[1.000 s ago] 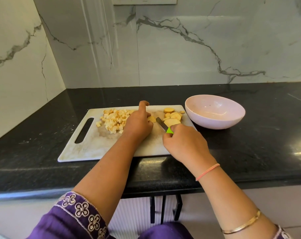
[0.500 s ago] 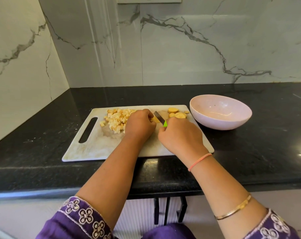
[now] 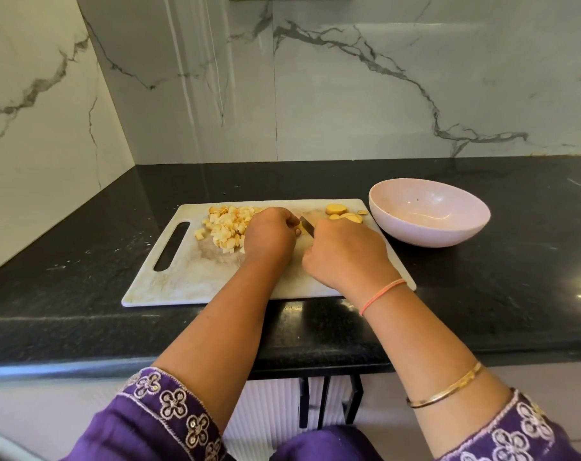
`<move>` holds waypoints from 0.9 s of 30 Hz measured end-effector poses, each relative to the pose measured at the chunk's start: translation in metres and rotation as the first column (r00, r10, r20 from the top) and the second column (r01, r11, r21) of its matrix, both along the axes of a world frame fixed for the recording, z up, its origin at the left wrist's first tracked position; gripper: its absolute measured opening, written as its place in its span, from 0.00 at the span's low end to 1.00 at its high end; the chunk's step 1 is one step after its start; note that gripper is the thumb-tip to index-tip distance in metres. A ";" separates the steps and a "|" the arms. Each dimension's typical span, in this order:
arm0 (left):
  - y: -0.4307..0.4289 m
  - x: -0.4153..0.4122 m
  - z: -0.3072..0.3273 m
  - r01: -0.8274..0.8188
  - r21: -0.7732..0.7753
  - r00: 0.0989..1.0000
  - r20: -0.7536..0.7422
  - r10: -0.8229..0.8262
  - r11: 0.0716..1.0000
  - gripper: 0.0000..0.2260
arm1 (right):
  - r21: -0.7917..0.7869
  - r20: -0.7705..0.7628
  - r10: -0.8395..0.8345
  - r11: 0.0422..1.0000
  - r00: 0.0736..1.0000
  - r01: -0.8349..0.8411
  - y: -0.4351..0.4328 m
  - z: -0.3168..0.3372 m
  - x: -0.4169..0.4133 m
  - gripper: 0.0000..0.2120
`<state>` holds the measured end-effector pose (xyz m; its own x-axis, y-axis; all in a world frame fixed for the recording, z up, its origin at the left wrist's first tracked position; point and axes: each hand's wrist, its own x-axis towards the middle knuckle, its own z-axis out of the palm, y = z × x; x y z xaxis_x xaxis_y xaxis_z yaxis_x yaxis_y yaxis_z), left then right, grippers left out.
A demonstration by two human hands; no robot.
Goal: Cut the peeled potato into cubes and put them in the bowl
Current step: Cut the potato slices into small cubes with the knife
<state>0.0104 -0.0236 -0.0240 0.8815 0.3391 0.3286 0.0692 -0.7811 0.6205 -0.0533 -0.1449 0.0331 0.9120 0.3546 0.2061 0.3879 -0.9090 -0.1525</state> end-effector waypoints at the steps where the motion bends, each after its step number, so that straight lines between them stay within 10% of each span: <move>1: 0.000 0.000 0.000 0.003 -0.011 1.000 -0.005 -0.003 1.000 0.07 | -0.001 -0.014 0.000 1.000 1.000 0.000 -0.001 0.000 0.000 0.09; 13: 0.003 -0.001 0.000 -0.028 0.009 1.000 -0.005 0.028 1.000 0.08 | 0.016 -0.018 0.037 0.999 0.999 -0.036 -0.009 -0.009 -0.033 0.12; 27: -0.002 -0.002 -0.003 0.095 0.227 0.995 -0.010 -0.095 0.969 0.13 | 0.494 -0.053 -0.061 0.866 0.997 0.079 -0.037 -0.026 0.021 0.17</move>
